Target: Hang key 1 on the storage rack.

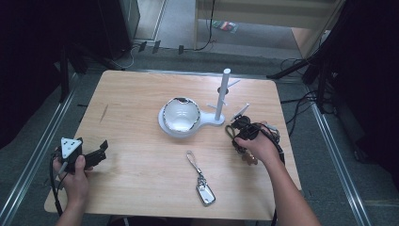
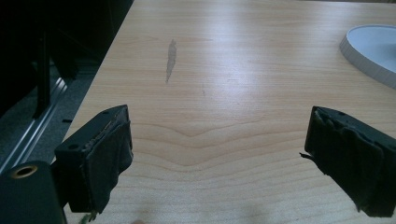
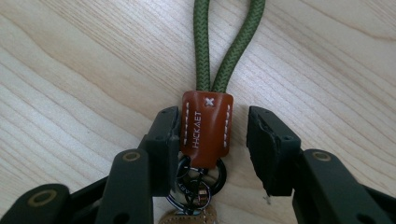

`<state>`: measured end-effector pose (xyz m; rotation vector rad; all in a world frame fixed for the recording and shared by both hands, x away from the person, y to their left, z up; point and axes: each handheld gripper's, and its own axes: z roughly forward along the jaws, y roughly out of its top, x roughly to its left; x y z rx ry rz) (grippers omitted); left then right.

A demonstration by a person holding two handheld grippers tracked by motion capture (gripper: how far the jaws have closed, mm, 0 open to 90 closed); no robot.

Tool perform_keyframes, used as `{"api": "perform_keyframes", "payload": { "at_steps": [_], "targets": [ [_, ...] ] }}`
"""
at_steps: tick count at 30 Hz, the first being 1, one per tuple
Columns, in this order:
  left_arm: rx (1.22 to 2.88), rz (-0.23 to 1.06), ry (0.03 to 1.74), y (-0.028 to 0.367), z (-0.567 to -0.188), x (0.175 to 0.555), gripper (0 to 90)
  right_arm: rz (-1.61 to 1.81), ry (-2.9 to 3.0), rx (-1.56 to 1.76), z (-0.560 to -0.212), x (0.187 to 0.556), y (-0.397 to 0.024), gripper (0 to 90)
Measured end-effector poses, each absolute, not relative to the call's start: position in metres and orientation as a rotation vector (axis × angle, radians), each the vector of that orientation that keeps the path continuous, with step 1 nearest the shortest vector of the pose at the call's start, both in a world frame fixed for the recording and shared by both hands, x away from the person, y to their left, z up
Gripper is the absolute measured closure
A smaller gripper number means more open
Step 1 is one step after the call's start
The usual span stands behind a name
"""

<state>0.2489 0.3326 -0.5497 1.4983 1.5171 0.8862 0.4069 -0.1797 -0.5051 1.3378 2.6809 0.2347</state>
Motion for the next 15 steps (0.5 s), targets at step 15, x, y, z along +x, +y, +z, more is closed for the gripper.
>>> {"api": "perform_keyframes", "payload": {
  "at_steps": [15],
  "targets": [
    [1.504, 0.881, 1.524, 0.3327, -0.5495, 0.2494, 7.9, 0.237, 2.683, 1.397, -0.5050, 0.4064, -0.1778, 66.4]
  ]
}}
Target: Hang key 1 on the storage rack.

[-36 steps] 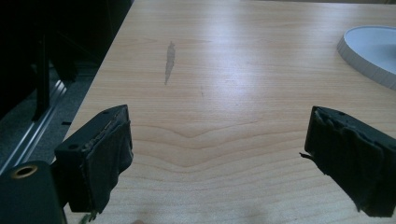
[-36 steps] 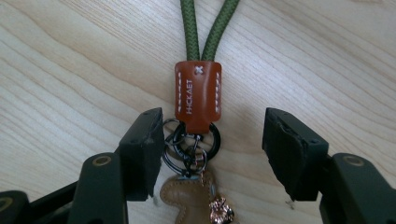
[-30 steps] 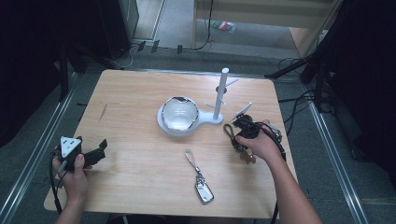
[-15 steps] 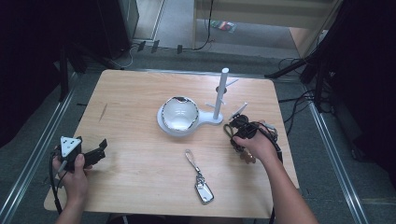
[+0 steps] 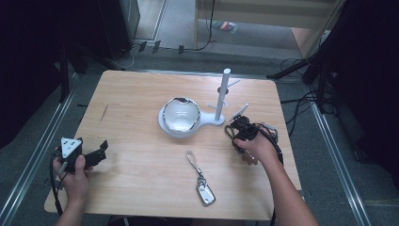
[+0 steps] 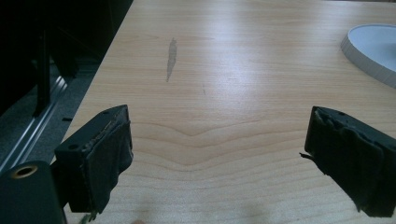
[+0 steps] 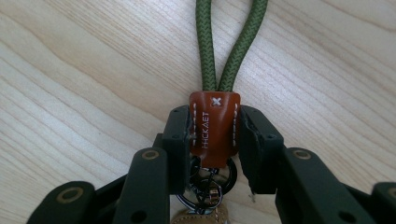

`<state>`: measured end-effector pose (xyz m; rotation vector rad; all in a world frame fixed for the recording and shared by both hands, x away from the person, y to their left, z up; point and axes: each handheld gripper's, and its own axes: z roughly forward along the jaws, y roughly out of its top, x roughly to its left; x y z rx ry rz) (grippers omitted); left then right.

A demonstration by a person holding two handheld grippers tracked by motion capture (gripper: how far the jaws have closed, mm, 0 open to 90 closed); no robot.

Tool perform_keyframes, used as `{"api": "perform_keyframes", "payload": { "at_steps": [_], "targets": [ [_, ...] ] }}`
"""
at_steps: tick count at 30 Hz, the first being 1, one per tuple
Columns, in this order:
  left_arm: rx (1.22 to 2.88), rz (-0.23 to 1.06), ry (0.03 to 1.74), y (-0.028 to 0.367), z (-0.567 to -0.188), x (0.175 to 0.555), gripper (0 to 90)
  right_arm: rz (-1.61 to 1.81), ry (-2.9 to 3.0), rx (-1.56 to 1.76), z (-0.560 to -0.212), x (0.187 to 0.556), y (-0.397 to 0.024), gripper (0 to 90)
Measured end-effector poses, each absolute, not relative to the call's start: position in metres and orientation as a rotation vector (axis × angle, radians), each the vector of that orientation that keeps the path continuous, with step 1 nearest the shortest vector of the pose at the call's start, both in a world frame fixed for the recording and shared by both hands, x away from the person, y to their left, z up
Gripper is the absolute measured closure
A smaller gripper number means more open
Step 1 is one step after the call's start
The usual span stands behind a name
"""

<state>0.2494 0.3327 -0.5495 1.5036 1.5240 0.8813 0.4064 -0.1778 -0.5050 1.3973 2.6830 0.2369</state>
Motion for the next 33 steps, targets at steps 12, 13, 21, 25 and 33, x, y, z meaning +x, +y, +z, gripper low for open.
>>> {"api": "perform_keyframes", "payload": {
  "at_steps": [12, 13, 21, 25, 33],
  "targets": [
    [1.507, 0.873, 1.529, 0.334, -0.550, 0.250, 7.9, 0.241, 2.670, 1.414, -0.505, 0.406, -0.178, 68.5],
    [1.508, 0.873, 1.529, 0.334, -0.550, 0.250, 7.9, 0.247, 2.667, 1.414, -0.505, 0.405, -0.178, 68.6],
    [1.507, 0.876, 1.526, 0.333, -0.550, 0.250, 7.9, 0.345, 2.596, 1.455, -0.499, 0.398, -0.189, 68.9],
    [1.509, 0.876, 1.522, 0.333, -0.550, 0.250, 7.9, 0.416, 2.524, 1.475, -0.488, 0.394, -0.197, 69.0],
    [1.509, 0.876, 1.523, 0.333, -0.550, 0.250, 7.9, 0.564, 2.414, 1.519, -0.471, 0.391, -0.212, 69.1]
  ]
}}
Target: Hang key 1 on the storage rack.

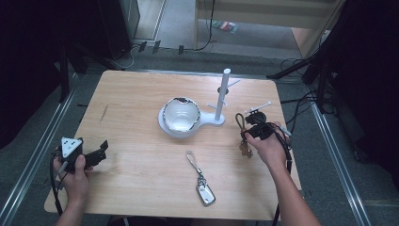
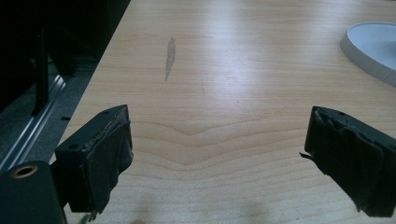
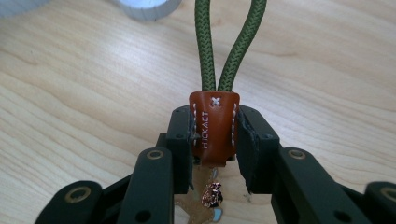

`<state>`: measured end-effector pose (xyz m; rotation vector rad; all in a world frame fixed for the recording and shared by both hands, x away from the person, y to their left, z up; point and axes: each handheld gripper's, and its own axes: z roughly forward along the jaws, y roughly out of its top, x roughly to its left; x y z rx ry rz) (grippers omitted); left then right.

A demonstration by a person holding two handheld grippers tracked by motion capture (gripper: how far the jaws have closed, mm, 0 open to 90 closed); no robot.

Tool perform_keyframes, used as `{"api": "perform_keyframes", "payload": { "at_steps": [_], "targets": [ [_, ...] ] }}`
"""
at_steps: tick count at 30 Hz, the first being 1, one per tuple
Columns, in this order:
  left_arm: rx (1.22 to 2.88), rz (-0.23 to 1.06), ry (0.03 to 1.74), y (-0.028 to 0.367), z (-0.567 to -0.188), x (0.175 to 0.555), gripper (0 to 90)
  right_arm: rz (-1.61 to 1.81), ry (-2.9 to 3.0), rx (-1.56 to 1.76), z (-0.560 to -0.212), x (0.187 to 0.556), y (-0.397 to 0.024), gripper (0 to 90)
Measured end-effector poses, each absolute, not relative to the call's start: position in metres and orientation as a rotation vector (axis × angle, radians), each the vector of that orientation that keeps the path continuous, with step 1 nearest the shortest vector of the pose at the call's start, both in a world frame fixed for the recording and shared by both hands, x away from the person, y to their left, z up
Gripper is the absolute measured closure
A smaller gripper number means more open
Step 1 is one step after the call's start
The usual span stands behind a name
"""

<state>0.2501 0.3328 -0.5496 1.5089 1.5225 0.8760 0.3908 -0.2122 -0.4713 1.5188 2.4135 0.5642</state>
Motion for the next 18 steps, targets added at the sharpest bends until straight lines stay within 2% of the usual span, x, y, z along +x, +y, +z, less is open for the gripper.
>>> {"api": "perform_keyframes", "payload": {
  "at_steps": [18],
  "targets": [
    [1.510, 0.875, 1.521, 0.333, -0.550, 0.250, 7.9, 0.733, 2.242, 1.479, -0.444, 0.388, -0.218, 69.1]
  ]
}}
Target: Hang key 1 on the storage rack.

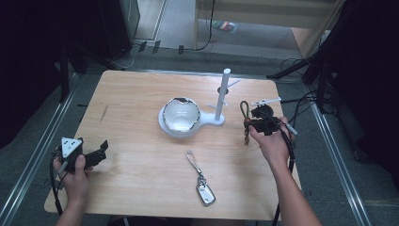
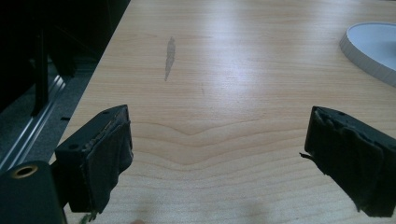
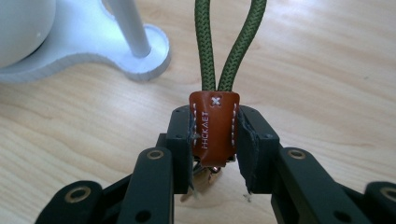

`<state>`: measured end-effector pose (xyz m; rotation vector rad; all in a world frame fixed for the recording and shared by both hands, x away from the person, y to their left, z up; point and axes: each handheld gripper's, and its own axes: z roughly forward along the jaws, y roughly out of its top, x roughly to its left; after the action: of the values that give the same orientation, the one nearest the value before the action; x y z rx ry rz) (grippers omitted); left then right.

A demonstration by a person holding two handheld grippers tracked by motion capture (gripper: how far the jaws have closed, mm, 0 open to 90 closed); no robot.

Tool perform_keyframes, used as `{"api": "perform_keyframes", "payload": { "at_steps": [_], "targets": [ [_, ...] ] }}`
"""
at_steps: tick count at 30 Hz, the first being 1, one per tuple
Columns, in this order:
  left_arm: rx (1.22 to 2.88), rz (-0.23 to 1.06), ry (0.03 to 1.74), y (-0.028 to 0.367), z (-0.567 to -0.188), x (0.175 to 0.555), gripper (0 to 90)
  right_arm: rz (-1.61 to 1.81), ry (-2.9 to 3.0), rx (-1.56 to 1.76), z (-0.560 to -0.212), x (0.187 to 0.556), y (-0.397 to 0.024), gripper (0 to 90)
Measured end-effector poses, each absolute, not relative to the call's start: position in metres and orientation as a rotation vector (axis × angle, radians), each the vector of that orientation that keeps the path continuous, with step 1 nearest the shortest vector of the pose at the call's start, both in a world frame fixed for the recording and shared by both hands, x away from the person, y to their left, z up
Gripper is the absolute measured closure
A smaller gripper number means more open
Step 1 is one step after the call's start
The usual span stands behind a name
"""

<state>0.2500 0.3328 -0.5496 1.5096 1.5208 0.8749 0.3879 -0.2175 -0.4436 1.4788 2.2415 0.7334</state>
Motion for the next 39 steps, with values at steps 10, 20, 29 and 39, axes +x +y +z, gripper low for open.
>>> {"api": "perform_keyframes", "payload": {
  "at_steps": [10, 20, 29, 39],
  "targets": [
    [1.509, 0.874, 1.521, 0.333, -0.550, 0.250, 7.9, 0.810, 2.161, 1.452, -0.427, 0.388, -0.218, 69.1],
    [1.509, 0.874, 1.522, 0.333, -0.550, 0.250, 7.9, 0.898, 2.104, 1.426, -0.418, 0.390, -0.218, 69.0],
    [1.509, 0.874, 1.521, 0.333, -0.550, 0.250, 7.9, 0.951, 2.071, 1.399, -0.408, 0.392, -0.215, 69.0],
    [1.512, 0.873, 1.520, 0.332, -0.550, 0.250, 7.9, 0.992, 2.051, 1.372, -0.400, 0.395, -0.210, 68.9]
  ]
}}
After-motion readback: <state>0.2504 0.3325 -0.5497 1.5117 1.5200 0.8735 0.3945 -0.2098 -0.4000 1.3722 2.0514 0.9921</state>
